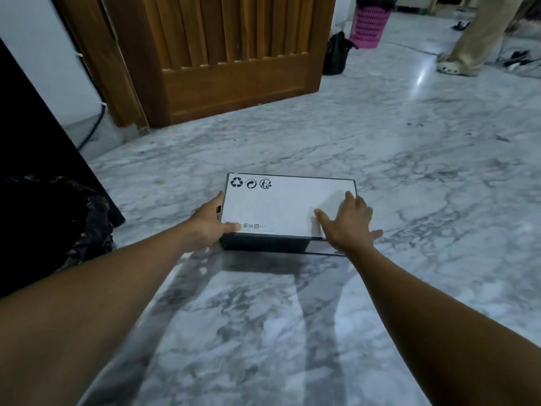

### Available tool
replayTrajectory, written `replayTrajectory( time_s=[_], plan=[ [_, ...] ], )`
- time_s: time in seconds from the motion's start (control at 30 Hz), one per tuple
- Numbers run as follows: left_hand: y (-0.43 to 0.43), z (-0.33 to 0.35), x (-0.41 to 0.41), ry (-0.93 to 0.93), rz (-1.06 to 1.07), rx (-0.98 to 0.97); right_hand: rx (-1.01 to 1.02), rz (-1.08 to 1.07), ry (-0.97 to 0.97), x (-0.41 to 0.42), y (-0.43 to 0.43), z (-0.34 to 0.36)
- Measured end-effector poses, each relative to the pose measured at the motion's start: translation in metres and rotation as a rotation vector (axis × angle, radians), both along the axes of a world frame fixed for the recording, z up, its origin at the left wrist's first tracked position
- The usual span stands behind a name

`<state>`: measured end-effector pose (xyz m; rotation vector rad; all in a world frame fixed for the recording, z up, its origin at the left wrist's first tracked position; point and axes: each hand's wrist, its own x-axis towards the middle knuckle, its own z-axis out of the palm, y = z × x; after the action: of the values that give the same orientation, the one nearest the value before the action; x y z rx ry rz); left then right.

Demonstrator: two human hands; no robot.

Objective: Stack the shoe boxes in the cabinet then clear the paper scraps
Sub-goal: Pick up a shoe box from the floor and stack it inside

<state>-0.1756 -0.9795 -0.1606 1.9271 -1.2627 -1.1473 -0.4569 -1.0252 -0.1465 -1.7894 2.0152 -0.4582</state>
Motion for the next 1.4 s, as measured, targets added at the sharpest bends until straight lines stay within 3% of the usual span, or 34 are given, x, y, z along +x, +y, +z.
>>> replayTrajectory(
  time_s=[0.13,0.3,0.43,0.57,0.8,0.93,1.1,1.4],
  plan=[
    [0.010,0.002,0.000,0.081,-0.052,0.125,0.083,-0.036,-0.146,-0.027,0.004,-0.010],
    [0.020,0.005,-0.006,-0.010,-0.003,0.254,0.151,-0.034,-0.084,-0.041,0.005,-0.004],
    [0.008,0.009,-0.019,-0.007,0.156,0.103,0.242,-0.049,-0.090,-0.046,0.002,0.003],
    [-0.005,0.013,-0.029,-0.060,0.067,0.060,0.271,0.012,-0.092,-0.043,0.001,0.004],
    [0.002,0.028,-0.042,-0.235,0.142,-0.015,0.233,0.039,-0.128,-0.045,0.008,0.022],
    [0.005,0.050,-0.044,-0.253,0.295,-0.101,0.082,0.032,-0.229,-0.049,0.013,0.044],
    [0.027,0.075,-0.048,-0.219,0.418,-0.219,-0.110,-0.042,-0.437,-0.053,0.035,0.070],
    [0.118,0.037,-0.045,-0.102,0.387,-0.222,-0.071,-0.067,-0.477,-0.083,0.108,0.040]
  ],
)
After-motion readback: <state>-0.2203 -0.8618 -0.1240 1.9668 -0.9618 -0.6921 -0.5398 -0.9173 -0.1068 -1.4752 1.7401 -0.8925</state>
